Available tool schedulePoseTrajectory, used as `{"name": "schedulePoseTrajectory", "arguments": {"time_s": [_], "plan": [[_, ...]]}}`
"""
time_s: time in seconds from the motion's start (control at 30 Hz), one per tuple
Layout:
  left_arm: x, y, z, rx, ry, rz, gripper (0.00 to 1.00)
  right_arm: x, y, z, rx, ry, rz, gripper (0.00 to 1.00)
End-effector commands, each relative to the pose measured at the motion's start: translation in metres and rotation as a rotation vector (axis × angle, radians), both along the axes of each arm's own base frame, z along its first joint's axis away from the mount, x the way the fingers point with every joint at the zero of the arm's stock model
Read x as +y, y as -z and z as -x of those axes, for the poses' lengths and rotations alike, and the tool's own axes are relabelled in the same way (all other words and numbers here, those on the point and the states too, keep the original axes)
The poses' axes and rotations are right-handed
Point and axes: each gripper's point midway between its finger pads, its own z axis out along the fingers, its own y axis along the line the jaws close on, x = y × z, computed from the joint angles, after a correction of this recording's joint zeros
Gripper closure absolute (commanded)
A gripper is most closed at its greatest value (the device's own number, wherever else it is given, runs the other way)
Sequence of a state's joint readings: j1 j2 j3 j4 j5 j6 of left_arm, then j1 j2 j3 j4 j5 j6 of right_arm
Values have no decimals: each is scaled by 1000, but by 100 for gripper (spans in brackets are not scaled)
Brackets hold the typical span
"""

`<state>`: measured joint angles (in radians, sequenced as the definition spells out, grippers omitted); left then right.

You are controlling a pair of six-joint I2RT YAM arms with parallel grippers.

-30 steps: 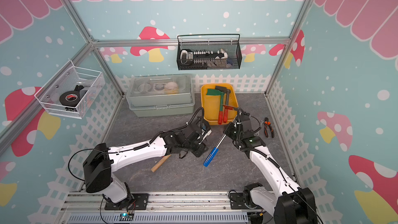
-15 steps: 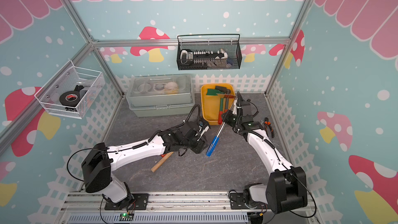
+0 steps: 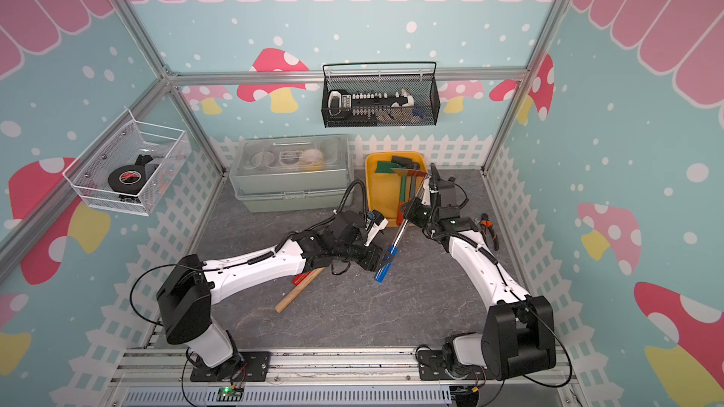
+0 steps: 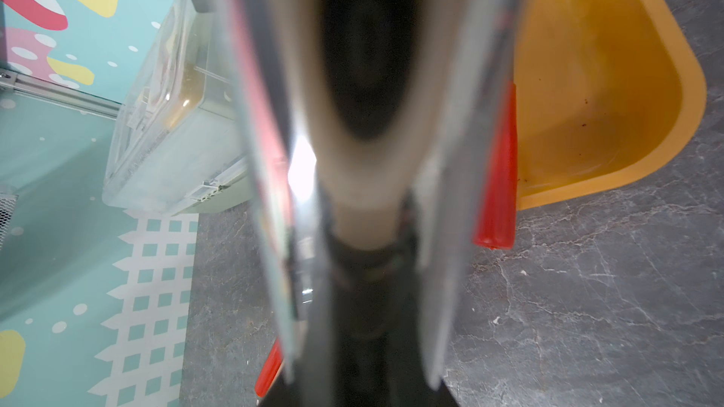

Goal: Put the small hoe into the storage box
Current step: Place the hoe in the storage box.

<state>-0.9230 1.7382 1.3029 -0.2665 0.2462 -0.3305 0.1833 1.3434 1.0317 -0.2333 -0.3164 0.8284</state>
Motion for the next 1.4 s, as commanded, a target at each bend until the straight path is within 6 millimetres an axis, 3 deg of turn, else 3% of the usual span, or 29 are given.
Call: {"name": "schedulePoseTrajectory", "arguments": {"time_s": [0.0,0.2,0.3,0.67,0.83,0.97,1.13,1.2,1.37], "plan": [[-19,-6,-1,43,34,64,35,4,-27,-11,-101,-1,-48,95],[-31,-2,-6,64,39,80,35,4,-27,-11,-107,12,-74,95],[-36,-2,-7,74,46,90,41,5,-25,-11,-104,14,-82,95],[-39,-2,-7,87,45,101,74,8,-19,-15,-92,5,-90,95],[-38,-6,-8,77,47,95,100,6,-13,-16,-84,5,-80,94],[-36,-11,-10,54,44,84,100,5,-8,-16,-79,7,-73,90],[-38,-19,-15,26,38,92,100,2,-2,-16,-70,11,-64,78],[-41,-20,-17,26,41,96,100,-1,-1,-17,-72,17,-58,67],[-45,-22,-19,30,44,100,100,-6,3,-19,-65,27,-49,58]]}}
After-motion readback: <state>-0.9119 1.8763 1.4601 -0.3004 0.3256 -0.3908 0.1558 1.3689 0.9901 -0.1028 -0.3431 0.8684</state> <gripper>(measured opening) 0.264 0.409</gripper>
